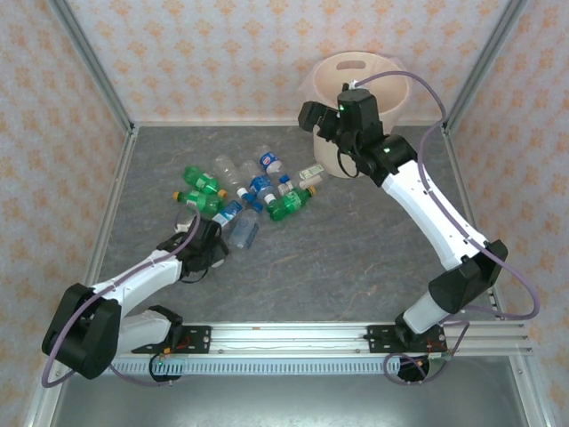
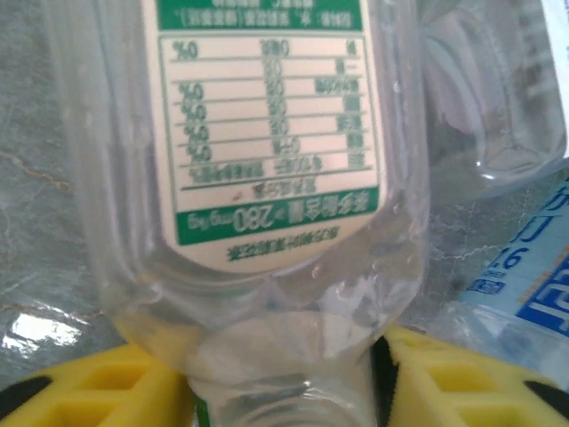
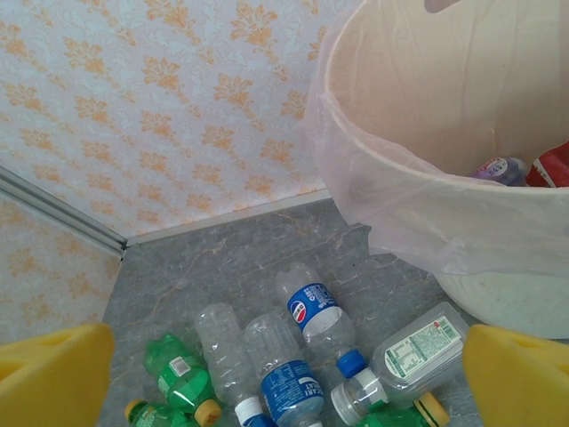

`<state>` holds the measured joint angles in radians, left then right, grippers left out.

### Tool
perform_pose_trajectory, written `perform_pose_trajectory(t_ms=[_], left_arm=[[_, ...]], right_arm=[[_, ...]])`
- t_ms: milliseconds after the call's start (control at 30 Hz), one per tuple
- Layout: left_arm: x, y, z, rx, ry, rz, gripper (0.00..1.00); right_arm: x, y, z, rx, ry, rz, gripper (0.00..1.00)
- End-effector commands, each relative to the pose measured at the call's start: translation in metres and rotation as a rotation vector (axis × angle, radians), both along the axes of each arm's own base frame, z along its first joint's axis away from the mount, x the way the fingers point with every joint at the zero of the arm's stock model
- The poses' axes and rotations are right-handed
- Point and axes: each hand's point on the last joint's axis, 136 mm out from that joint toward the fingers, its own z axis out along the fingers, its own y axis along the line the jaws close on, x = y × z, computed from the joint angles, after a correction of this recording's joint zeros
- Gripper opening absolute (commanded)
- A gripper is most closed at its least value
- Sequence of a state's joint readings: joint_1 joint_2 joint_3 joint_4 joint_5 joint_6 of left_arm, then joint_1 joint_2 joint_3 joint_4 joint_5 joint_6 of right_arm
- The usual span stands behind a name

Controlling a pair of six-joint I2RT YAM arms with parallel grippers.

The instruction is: Put the plastic bottles in the bin

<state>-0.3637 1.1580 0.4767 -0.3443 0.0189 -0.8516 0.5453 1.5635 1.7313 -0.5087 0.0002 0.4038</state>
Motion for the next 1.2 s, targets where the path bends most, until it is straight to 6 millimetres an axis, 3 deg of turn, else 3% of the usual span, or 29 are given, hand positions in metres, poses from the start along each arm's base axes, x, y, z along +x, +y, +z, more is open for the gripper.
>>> perform_pose_trajectory(t_ms=[0,267,567,900,1167], left_arm=[[-0.004,0.007,-0.001,0.022,-0.008,0.010,0.44],[-0.006,0.018,0.022,0.058,-0.057,0.028,0.35],[0.007,0.020,0.086,0.032,-0.226,0.049,0.33],[0.048,-0.014,0.187,-0.043,-0.524,-0.136,0.33],[0.074,-0.062,0.254,-0.114,-0.718,-0.367,0.34]], right_arm=[[-0.011,-0.003,0.005,0.016,0.004,-0.008,1.00],[-0.015,0.004,0.012,0.033,-0.001,0.011,1.00],[-0.023,0.008,0.010,0.062,-0.011,0.033,1.00],[-0.018,0.044,0.028,0.158,-0.001,0.177,1.00],[-0.026,0.079,0.019,0.204,0.058,0.360,0.92]])
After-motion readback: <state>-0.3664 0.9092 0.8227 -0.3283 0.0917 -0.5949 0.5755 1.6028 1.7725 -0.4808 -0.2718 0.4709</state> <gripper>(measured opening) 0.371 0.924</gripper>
